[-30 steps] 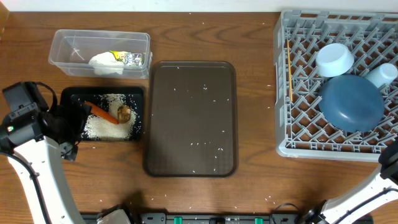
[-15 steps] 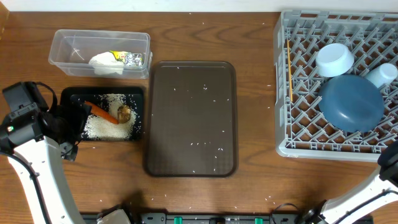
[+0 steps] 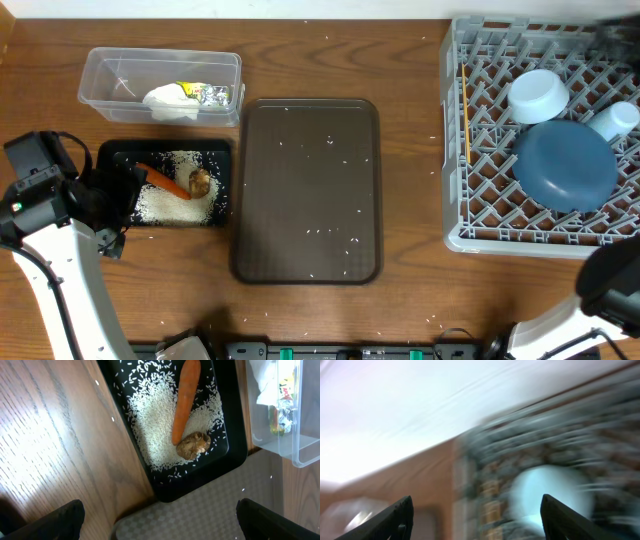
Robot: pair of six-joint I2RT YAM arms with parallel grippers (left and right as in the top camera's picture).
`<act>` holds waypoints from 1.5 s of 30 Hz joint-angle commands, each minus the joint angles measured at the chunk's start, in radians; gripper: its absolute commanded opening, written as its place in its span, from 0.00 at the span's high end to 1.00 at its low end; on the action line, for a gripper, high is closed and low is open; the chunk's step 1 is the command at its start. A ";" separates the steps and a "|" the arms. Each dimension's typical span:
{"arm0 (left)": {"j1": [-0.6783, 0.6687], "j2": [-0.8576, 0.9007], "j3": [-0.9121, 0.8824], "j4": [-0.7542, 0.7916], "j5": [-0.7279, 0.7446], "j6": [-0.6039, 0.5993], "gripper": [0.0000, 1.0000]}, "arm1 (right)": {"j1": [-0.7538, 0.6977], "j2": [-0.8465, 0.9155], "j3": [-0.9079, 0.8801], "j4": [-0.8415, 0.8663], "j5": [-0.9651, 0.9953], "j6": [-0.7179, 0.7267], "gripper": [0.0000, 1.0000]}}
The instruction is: Sort waste into correct bins and load items into the dishwasher rack
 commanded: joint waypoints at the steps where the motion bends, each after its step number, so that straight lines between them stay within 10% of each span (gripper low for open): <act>1: 0.004 -0.007 0.000 -0.006 -0.006 -0.009 0.02 | 0.171 -0.064 -0.002 -0.075 -0.042 -0.001 0.26; 6: 0.004 -0.007 0.000 -0.006 -0.006 -0.009 0.02 | 0.436 -0.073 -0.003 -0.259 0.229 -0.007 0.20; 8: 0.004 -0.007 0.000 -0.006 -0.006 -0.009 0.02 | 0.531 -0.060 -0.005 -0.301 0.313 -0.007 0.01; 27: 0.004 -0.007 0.000 -0.006 -0.006 -0.009 0.02 | 1.097 0.263 -0.005 -0.359 0.505 0.102 0.01; 38: 0.004 -0.007 0.000 -0.006 -0.006 -0.009 0.02 | 1.206 0.197 -0.005 -0.418 0.568 0.218 0.01; 45: 0.004 -0.007 0.000 -0.006 -0.006 -0.009 0.02 | 1.383 0.029 -0.005 -0.605 0.967 0.324 0.01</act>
